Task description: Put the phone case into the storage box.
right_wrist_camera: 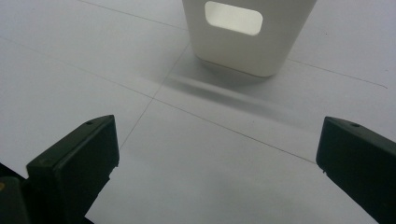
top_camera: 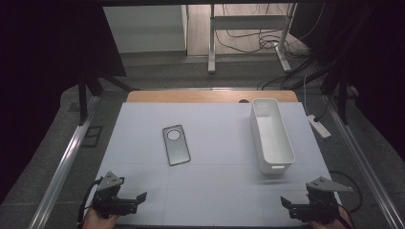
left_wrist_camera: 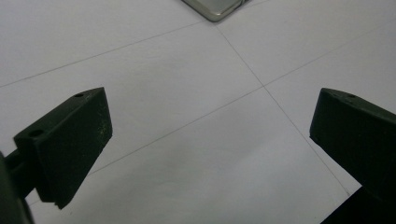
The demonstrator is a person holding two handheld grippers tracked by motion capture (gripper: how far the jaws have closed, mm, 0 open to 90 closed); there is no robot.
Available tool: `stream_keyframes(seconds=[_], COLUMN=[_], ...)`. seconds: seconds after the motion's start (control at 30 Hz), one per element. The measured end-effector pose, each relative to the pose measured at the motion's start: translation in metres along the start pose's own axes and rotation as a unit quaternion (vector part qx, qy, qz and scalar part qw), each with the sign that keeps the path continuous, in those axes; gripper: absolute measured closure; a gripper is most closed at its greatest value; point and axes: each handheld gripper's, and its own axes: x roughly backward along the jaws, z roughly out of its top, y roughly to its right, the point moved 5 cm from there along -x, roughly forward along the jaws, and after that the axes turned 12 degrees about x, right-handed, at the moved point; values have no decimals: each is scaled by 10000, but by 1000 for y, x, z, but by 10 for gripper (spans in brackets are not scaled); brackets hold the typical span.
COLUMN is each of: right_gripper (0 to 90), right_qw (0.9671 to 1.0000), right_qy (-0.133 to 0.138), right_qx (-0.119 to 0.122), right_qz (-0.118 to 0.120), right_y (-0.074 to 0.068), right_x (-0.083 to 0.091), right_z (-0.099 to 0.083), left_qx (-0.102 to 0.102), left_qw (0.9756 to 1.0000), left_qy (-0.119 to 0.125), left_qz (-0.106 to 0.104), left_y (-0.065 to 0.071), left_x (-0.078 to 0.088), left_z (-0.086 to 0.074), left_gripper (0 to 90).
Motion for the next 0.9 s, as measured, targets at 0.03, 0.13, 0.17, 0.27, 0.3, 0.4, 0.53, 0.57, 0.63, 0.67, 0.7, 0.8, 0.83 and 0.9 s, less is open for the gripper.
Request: stream_keyframes(seconds=[0.03, 0.13, 0.17, 0.27, 0.3, 0.4, 0.53, 0.57, 0.63, 0.67, 0.7, 0.8, 0.83, 0.9], right_gripper=[0, 0, 0, 0, 0, 0, 0, 0, 0, 0, 0, 0, 0, 0], right_qw=[10000, 10000, 10000, 10000, 10000, 10000, 10000, 10000, 10000, 10000, 10000, 10000, 10000, 10000], right_qy=[-4, 2, 5, -1, 2, -10, -8, -11, -11, -10, -19, -21, -20, -18], right_qx=[-8, -14, -13, -19, -16, -6, -13, -13, -16, -16, -16, -19, -18, -22], right_qz=[1, 2, 5, 5, 6, 10, 9, 10, 6, 8, 9, 13, 12, 21], right_y=[0, 0, 0, 0, 0, 0, 0, 0, 0, 0, 0, 0, 0, 0], right_x=[0, 0, 0, 0, 0, 0, 0, 0, 0, 0, 0, 0, 0, 0], right_z=[0, 0, 0, 0, 0, 0, 0, 0, 0, 0, 0, 0, 0, 0], left_qx=[-7, -9, -28, -96, -85, -92, -89, -107, -138, -144, -161, -188, -178, -223], left_qw=[10000, 10000, 10000, 9999, 10000, 10000, 9999, 9999, 9999, 9999, 9998, 9997, 9997, 9996], left_qy=[11, -17, -36, -40, -38, -24, -55, -67, -89, -93, -107, -129, -150, -176], left_qz=[-16, -21, -9, 16, 16, -5, -19, -16, -15, -21, -37, -14, -22, 0], left_y=[0, -1, -1, -2, -2, -4, -6, -6, -6, -6, -6, -7, -6, -7], left_x=[-1, -3, -4, -5, -6, -7, -12, -13, -15, -17, -18, -22, -23, -25], left_z=[1, 2, 3, 7, 9, 14, 20, 21, 24, 26, 28, 33, 34, 37], left_gripper=[0, 0, 0, 0, 0, 0, 0, 0, 0, 0, 0, 0, 0, 0])
